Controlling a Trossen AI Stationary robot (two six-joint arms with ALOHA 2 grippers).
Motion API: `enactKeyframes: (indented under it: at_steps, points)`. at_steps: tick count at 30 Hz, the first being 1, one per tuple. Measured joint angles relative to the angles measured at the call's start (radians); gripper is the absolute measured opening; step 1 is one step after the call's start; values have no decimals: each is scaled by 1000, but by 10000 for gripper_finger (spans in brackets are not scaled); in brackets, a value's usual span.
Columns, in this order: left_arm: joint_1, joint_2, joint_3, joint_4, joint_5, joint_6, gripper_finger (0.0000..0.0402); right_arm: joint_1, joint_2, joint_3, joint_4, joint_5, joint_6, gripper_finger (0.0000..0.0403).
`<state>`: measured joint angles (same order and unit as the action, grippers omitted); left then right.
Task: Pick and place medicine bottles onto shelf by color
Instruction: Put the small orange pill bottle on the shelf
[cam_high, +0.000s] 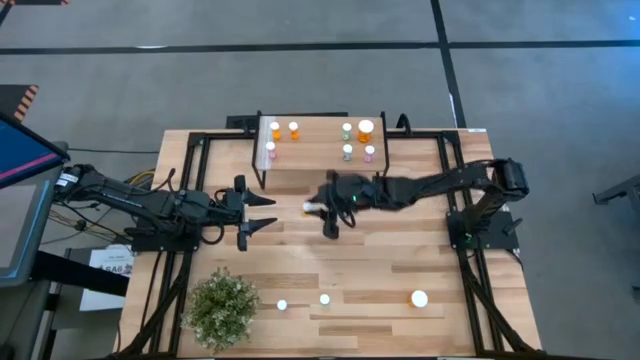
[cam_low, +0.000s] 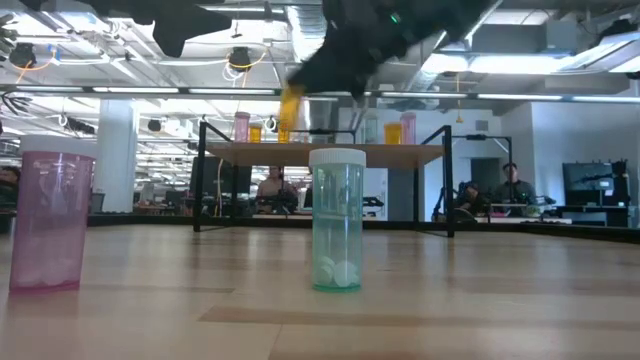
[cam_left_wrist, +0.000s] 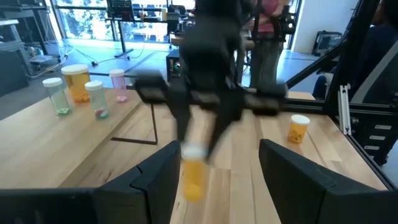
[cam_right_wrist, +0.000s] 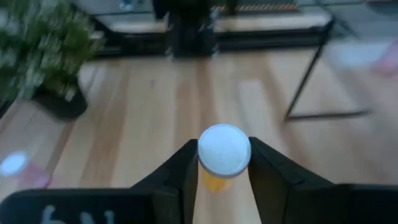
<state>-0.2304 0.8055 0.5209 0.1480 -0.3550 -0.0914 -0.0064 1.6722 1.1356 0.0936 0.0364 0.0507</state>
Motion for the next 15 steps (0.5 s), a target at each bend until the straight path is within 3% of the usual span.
enactKeyframes:
  at_steps: [6, 11, 15]
  points:
    - [0, 0, 0, 2, 0, 0, 206, -108, 0, 201, -180, -9, -84, 145]
    - [0, 0, 0, 1, -1, 1, 206, -204, 1, 249, -196, -20, -104, 142]
    - [0, 0, 0, 2, -1, 6, 206, -279, 5, 259, -172, -102, -88, 144]
